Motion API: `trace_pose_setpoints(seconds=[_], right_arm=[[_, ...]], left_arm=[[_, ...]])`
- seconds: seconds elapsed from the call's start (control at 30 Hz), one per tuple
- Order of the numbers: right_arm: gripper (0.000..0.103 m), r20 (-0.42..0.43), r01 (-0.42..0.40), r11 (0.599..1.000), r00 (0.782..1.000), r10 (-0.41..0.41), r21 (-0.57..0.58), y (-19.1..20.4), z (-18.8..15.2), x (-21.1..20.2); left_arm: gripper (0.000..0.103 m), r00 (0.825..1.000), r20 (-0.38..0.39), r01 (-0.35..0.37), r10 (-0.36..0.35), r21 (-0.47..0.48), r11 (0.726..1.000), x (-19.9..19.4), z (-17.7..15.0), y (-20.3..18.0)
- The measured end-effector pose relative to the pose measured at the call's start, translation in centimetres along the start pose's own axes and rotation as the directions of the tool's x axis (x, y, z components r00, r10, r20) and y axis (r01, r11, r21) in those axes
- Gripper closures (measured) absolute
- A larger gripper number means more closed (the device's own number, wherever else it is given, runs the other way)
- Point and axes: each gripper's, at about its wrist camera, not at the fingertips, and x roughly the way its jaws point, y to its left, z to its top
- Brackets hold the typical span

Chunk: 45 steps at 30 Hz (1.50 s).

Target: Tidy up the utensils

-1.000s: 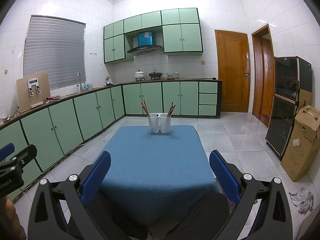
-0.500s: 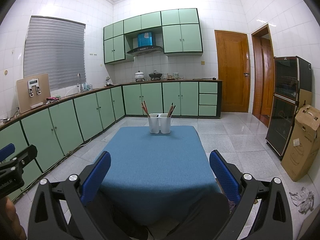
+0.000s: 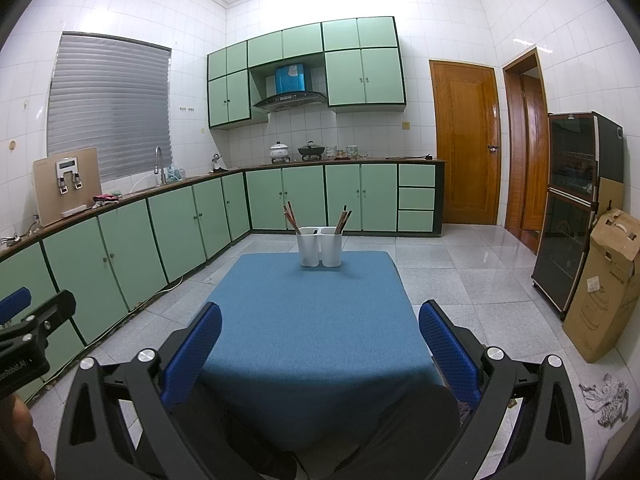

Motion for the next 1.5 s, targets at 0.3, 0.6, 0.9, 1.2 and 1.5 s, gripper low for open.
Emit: trace_pose_setpoints(seconds=[0.3,0.6,0.9,1.2,1.5], right_arm=[[0.006,0.000,0.000,1.000,1.000,0.000,-0.001,0.00,-0.04,0.00],[0.006,0.000,0.001,1.000,1.000,-0.001,0.000,0.00,-0.09,0.06],[0.006,-0.001,-0.001,1.000,1.000,0.001,0.000,0.08,-0.10,0.04],[0.006,0.000,-0.001,1.000,1.000,0.001,0.001,0.21,-0.07,-0.05],[0.006,0.001,0.000,1.000,1.000,0.000,0.001,0.35,-0.03,-0.01]], left_arm=[[0.005,1.000,0.000,0.000,0.000,0.001,1.000,0.02,-0.01,0.05],[0.005,1.000,0.000,0.000,0.000,0.001,1.000,0.03,-0.04,0.07],[0.005,1.000,0.000,0.001,-0.001,0.001,1.000,0.03,-0.06,0.10],[0.005,1.000,0.001,0.001,-0.001,0.000,1.000,-0.01,-0.07,0.10],[0.005,1.000,0.000,0.001,-0.001,0.001,1.000,0.03,-0.10,0.16]])
